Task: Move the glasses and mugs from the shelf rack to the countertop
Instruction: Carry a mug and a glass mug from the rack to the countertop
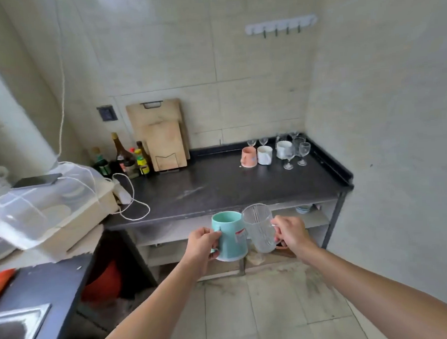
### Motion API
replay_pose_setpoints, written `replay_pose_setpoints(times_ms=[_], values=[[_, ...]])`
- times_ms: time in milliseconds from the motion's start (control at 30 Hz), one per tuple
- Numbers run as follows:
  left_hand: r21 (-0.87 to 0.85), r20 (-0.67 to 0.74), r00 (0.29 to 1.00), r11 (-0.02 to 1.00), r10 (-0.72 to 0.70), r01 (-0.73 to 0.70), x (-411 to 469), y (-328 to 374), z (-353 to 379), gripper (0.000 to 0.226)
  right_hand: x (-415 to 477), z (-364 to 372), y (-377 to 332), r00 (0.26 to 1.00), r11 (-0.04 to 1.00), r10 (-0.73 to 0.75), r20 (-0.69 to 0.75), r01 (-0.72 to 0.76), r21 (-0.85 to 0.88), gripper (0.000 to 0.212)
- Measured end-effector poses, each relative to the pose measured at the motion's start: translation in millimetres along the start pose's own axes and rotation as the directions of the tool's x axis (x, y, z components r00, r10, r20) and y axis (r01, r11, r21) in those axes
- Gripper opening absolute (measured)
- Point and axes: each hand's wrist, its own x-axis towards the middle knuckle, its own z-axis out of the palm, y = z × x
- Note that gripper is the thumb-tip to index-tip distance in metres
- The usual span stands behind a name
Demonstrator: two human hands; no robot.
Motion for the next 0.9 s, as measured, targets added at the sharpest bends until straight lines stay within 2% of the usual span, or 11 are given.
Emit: replay_pose_setpoints(times_ms=[333, 500, 900], values=[[0.101, 0.192, 0.981, 0.994, 0.011, -0.03, 144, 67, 63, 0.009, 115, -27, -20, 0.975, 0.993, 0.11, -0.195, -0.098, 0.071, 0.037], [0.14, 0.243, 0.969, 0.99, -0.038, 0.004, 209, 76, 105, 0.012, 177, -47, -9, 0.965, 0.989, 0.141, -0.223, -0.128, 0.073, 0.039], [0.211, 0.142, 0.978, 0.97, -0.155, 0.123, 376, 96, 200, 0.013, 385, -73, 17, 0.966, 0.973, 0.232, -0.115, -0.231, 0.023, 0.04]])
